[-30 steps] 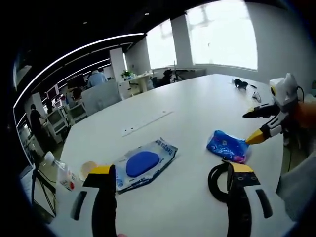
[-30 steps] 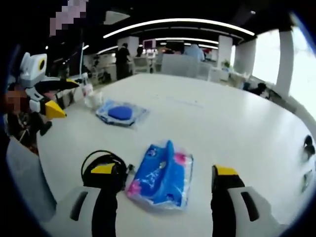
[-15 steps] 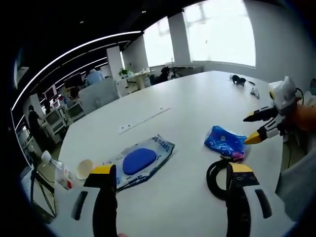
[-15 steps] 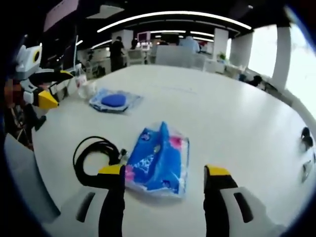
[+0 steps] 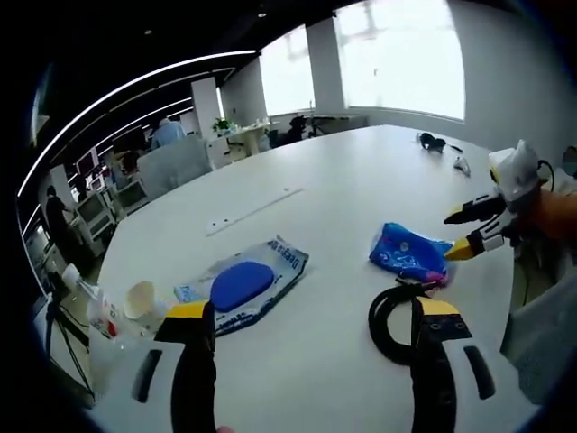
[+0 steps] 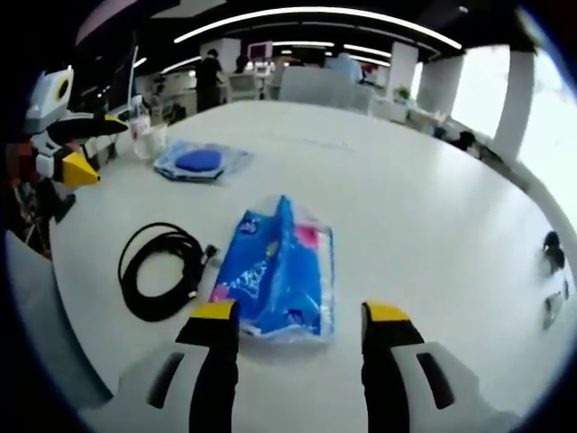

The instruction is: Arrange the tabletop items into an orderly group along one side of the table until the central work area is clear of visible clutter.

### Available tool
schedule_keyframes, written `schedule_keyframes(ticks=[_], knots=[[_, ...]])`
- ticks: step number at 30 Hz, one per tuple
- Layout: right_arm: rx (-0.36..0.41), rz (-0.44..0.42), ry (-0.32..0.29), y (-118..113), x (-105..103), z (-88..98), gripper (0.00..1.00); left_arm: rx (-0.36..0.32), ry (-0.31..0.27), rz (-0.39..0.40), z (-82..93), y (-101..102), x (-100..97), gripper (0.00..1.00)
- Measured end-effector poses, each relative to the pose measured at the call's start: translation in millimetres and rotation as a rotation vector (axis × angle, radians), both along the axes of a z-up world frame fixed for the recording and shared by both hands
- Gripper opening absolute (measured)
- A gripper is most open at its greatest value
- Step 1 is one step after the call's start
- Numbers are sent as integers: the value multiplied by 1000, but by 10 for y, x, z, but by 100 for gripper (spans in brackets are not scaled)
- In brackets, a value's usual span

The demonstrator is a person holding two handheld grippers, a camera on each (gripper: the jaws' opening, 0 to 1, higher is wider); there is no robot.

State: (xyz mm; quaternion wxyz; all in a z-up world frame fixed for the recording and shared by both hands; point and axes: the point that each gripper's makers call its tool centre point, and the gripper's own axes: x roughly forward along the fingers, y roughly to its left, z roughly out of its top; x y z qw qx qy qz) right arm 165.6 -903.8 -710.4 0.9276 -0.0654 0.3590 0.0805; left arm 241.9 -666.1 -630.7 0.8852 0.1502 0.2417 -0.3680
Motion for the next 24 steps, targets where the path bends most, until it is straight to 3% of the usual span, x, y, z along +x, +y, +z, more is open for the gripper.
schedule_keyframes(ticks=[9, 24], knots=[[0, -61, 21, -156, -95, -27, 50, -2, 13, -27, -47, -132, 13, 88], [70, -152, 76, -217, -252, -152, 37, 1, 47, -80, -164, -345, -3, 85]])
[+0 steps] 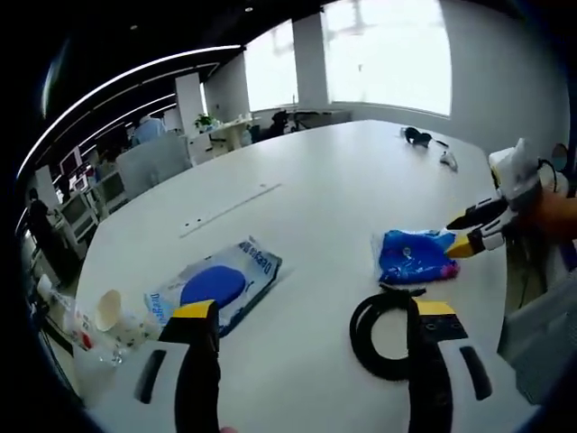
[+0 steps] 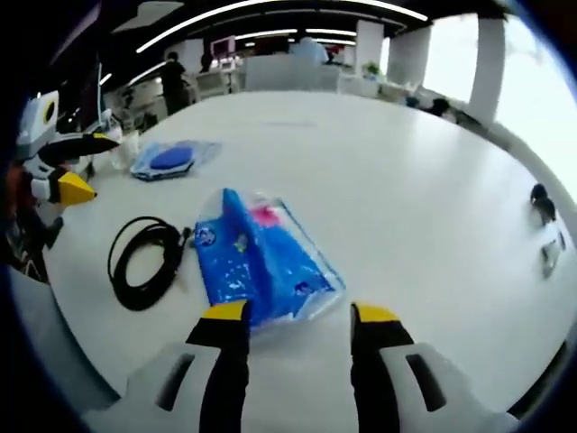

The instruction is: Arrange the tabletop items into an orderly group along one side of the table until the central work area is clear of visible clutter.

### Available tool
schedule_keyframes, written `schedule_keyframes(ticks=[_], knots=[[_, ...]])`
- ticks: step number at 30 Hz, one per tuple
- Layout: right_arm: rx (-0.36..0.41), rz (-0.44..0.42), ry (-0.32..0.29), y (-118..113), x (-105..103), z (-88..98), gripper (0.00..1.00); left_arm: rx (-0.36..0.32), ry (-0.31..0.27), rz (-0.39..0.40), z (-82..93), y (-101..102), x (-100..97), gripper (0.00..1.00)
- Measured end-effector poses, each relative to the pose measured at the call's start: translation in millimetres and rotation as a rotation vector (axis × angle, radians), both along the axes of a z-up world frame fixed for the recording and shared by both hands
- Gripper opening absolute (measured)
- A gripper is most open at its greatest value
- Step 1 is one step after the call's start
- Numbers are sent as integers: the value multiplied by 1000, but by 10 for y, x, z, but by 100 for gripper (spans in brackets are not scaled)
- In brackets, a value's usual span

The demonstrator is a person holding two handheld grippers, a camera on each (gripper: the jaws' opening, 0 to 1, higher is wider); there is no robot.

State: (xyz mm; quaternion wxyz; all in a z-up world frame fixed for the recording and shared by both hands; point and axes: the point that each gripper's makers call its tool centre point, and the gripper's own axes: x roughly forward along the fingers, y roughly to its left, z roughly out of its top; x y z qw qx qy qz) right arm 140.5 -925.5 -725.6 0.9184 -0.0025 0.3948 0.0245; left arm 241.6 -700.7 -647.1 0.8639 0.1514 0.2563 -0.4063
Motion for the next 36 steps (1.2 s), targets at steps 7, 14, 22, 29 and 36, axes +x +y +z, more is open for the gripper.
schedule_keyframes(ticks=[7, 14, 22, 29, 36], knots=[[16, -4, 12, -5, 6, -10, 28, 6, 10, -19, -32, -68, 27, 83], [15, -8, 15, -54, 36, -17, 23, 5, 23, -35, -71, -174, 39, 81], [31, -14, 15, -77, 55, -46, 15, 9, 37, -57, -132, -276, 16, 78], [39, -15, 5, -72, 82, -54, 10, 14, 54, -86, -182, -387, -22, 76], [51, -22, -8, -76, 101, -45, 4, 12, 83, -109, -250, -525, -78, 70]])
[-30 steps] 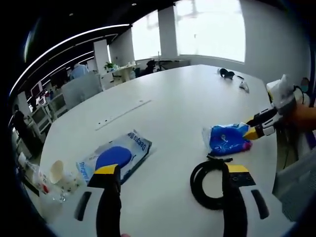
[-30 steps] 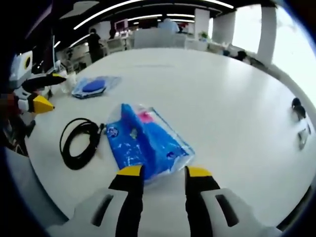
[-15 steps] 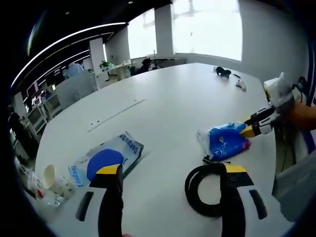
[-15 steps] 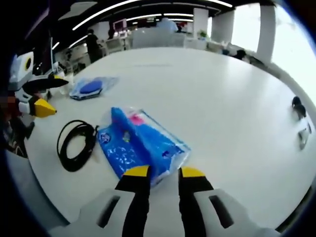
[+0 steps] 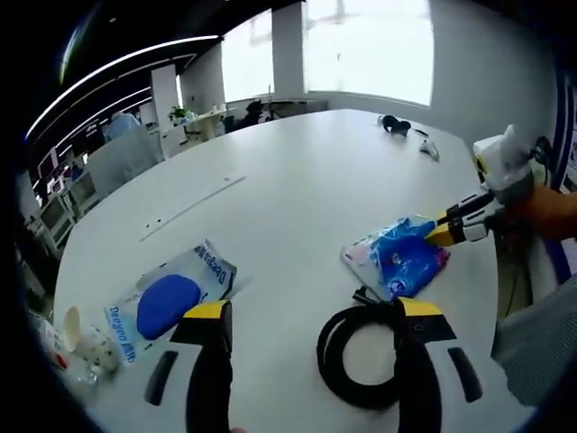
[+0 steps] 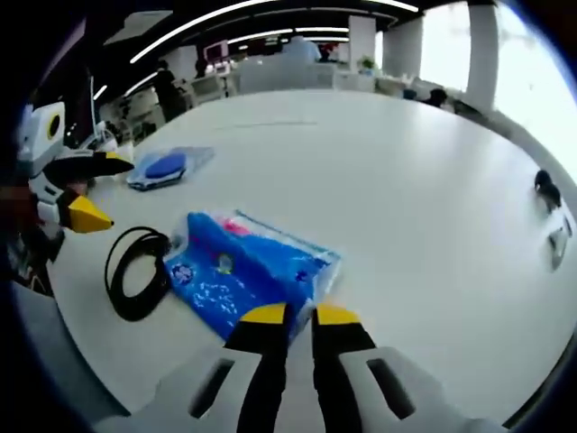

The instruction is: Arrange the tabletop items into an orderly group along one side of the table until the central work area is clear of visible clutter.

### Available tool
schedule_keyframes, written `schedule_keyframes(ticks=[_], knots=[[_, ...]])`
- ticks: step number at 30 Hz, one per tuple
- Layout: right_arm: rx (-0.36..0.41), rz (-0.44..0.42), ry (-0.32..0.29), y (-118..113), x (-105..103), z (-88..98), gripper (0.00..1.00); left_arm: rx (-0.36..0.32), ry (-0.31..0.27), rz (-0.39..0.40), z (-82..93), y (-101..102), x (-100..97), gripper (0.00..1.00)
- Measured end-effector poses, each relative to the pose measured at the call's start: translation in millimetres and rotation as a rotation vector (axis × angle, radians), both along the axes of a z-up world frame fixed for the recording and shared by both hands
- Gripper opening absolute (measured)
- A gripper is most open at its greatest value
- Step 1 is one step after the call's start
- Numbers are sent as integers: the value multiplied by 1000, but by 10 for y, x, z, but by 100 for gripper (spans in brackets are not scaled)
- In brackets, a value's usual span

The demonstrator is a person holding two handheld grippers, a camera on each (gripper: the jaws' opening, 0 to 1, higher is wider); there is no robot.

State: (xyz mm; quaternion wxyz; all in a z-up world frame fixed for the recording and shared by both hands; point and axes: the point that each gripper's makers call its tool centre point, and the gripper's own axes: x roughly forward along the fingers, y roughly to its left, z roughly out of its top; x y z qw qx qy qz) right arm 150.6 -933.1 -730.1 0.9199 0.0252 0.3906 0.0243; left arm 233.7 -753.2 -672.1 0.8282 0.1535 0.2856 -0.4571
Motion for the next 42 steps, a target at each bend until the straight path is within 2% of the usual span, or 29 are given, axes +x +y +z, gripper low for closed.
schedule_keyframes(ticks=[12, 20, 25, 32, 42], knots=[[23, -24, -18, -17, 1, 15, 0, 2, 26, -58, -73, -263, -120, 64], [23, -35, -28, -37, -17, 18, 0, -6, 68, -90, -147, -436, -256, 57], [29, -46, -35, -59, -30, 14, 0, -11, 77, -108, -182, -547, -311, 57], [36, -56, -40, -64, -31, 18, 0, -5, 85, -133, -205, -648, -354, 53], [45, -67, -43, -75, -36, 23, 0, 13, 115, -123, -330, -738, -388, 44]])
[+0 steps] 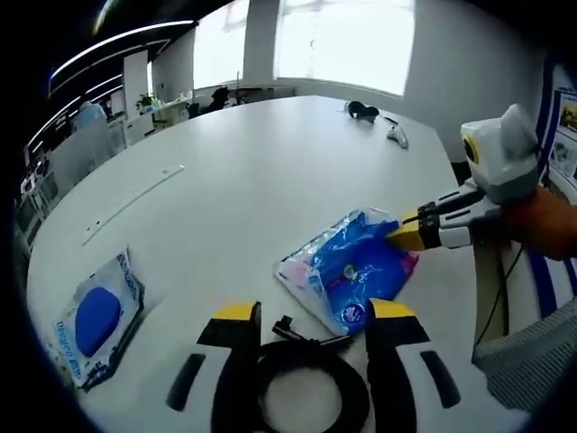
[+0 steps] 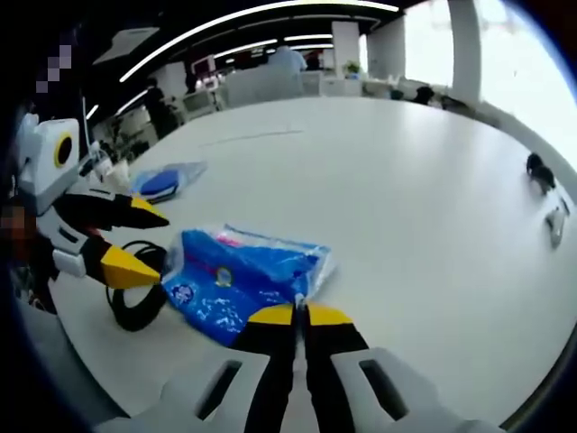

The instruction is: Arrange the tabletop items into an orderly group along one side of the table until the central work area is clear of visible clutter.

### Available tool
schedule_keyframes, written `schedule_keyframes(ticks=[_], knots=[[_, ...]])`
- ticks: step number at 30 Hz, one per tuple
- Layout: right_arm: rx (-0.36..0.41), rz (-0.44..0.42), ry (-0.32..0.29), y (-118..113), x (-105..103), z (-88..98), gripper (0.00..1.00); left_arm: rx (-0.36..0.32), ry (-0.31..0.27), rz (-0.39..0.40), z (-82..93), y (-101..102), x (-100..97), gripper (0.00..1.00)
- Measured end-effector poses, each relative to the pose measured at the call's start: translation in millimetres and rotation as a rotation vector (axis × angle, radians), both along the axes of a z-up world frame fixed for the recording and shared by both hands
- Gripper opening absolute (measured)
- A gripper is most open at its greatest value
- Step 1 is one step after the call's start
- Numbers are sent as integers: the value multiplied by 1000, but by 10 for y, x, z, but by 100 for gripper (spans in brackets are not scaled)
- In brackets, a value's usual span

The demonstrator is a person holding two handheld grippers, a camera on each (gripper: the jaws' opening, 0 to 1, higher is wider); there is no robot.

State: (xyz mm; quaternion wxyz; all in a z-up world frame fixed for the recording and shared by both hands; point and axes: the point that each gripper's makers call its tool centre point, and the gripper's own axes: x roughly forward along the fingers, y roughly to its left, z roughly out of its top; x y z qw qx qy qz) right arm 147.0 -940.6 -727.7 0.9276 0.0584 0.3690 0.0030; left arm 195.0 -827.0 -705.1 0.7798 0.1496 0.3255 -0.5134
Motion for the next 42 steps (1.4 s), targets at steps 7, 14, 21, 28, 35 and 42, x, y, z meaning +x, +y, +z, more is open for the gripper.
schedule_keyframes(ticks=[7, 14, 21, 28, 35, 42], knots=[[3, -7, -1, -17, -13, 7, 0, -1, 33, 11, -53, -57, -24, 35], [7, -11, -3, -11, -13, 11, 0, 18, 50, 6, -126, -73, -35, 23], [11, -12, -4, -7, -16, 24, 0, 17, 82, -5, -161, -103, -58, 12], [14, -18, -6, -25, -12, 39, 0, 20, 98, -1, -177, -126, -62, 8], [14, -16, -4, -16, -15, 31, 0, 42, 86, -12, -182, -109, -38, 2], [16, -17, -10, -18, 1, 61, 0, 42, 80, -10, -151, -103, -11, 1]])
